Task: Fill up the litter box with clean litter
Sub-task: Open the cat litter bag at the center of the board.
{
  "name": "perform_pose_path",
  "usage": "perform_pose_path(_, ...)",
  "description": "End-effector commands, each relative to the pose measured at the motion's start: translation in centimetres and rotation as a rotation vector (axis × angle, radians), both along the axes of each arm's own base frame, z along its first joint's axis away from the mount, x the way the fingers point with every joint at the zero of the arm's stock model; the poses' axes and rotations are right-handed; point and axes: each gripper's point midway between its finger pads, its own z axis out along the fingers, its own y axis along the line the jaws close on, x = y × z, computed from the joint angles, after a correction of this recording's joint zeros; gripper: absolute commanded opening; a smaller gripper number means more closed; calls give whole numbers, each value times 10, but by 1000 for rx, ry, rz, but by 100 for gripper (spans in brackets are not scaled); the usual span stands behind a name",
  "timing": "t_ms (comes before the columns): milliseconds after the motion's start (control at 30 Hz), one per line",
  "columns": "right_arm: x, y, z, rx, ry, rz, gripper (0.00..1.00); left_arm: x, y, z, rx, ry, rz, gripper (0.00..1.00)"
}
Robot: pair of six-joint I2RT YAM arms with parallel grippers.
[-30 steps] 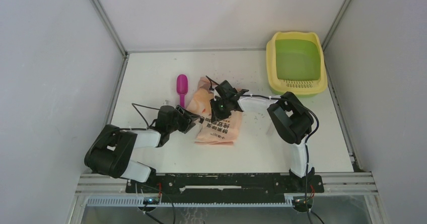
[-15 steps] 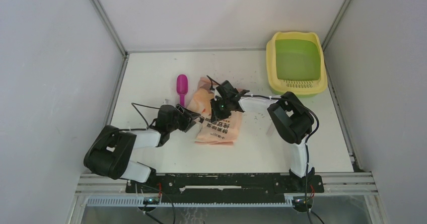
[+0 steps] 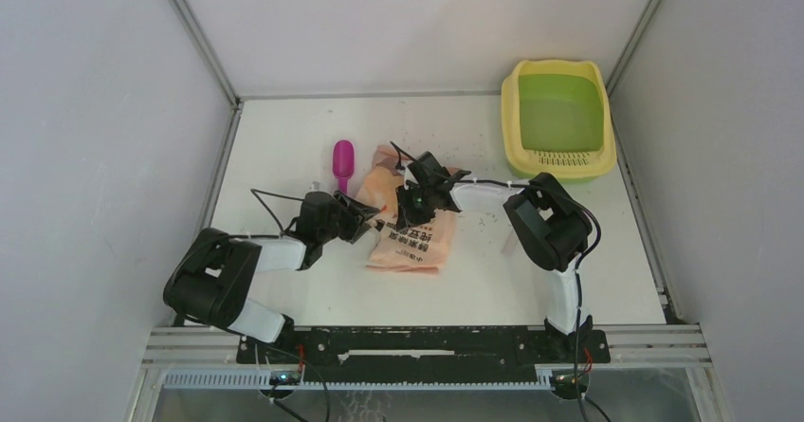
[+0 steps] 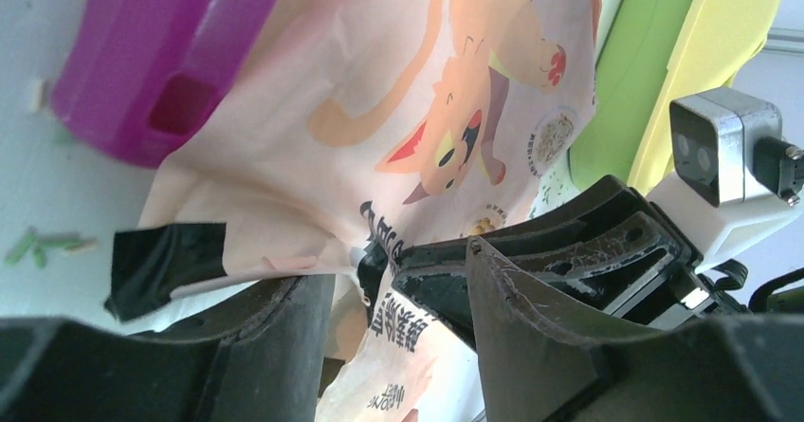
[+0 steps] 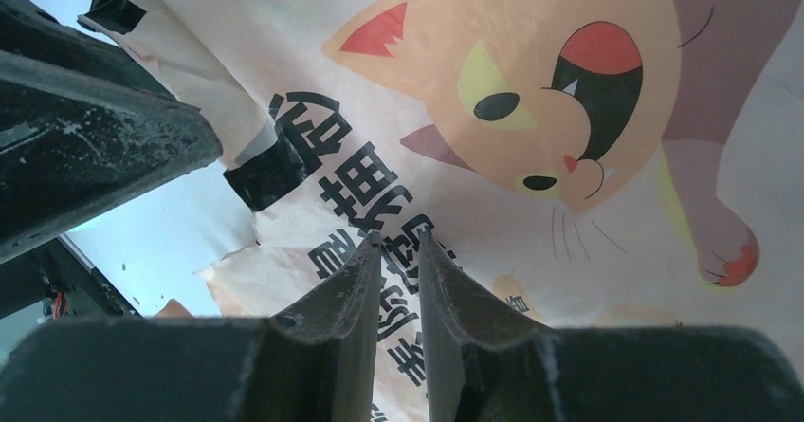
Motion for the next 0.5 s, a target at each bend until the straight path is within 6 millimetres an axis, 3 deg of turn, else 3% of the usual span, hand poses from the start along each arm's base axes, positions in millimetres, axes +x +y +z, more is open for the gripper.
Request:
perform_pose_path(0,-11,-17,-20,-75,36,-20,29,26,-8,22,-18,-78,22,56)
perform_pose_path(167,-13,-18,-21,-74,41,-19,29,33,-12,21,-22,-85,20,30)
perform_pose_path(433,-17,-21,-22,-71,43,-21,29,30,-19,10,-19,-65,10,28)
perform_pose_path(467,-17,-21,-19,-68,41,-21,29,29,-20,11,-25,-68,5,22)
